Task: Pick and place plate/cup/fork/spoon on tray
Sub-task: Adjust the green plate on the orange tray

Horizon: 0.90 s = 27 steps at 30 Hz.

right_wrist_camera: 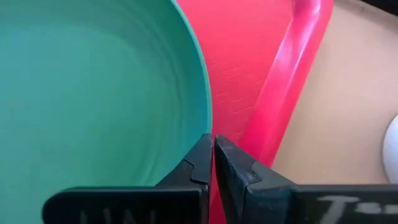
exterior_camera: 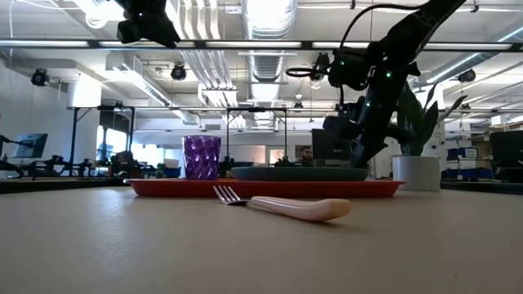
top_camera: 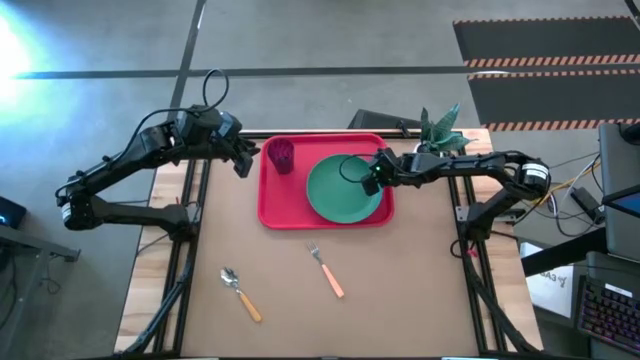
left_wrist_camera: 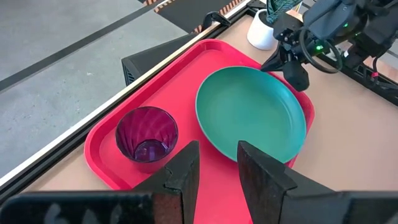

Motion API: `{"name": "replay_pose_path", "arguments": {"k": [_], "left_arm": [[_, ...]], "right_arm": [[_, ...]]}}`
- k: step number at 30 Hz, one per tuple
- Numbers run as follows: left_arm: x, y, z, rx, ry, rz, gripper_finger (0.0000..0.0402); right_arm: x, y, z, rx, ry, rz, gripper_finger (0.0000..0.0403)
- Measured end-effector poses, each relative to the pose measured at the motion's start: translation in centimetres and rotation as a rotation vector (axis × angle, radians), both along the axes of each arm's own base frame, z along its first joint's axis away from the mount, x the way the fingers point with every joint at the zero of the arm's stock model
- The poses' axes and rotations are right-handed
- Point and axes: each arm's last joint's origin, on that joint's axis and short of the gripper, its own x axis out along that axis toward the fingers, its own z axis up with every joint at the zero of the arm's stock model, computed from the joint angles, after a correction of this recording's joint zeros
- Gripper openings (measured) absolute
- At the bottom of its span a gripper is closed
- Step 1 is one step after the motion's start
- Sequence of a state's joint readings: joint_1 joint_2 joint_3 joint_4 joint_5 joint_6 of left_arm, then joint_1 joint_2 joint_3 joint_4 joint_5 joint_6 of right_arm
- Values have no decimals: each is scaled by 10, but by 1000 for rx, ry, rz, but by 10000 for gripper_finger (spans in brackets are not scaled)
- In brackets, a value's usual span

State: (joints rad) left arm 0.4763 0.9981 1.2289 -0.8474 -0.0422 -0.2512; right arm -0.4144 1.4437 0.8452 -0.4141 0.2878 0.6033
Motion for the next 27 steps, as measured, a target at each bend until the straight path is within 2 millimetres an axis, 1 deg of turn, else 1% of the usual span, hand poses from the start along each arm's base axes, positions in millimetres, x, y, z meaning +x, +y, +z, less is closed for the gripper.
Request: {"name": "replay_pose_path", "arguments": {"k": [7, 12, 16, 21, 27], "left_arm": [[0, 0, 0, -1, 1, 0, 90], [1, 0, 0, -1, 2, 0, 90], [1, 0, 0, -1, 2, 0, 90], [1, 0, 0, -1, 2, 0, 90], [1, 0, 0, -1, 2, 0, 90]], "right_arm": [[-2, -6, 1, -1, -1, -5, 8], [5, -8, 10, 13, -48, 27, 8], [9, -11, 18, -14, -57, 54, 8], [5, -19, 19, -39, -37, 36, 8], [-3, -24, 13, -29, -11, 13, 8]]}}
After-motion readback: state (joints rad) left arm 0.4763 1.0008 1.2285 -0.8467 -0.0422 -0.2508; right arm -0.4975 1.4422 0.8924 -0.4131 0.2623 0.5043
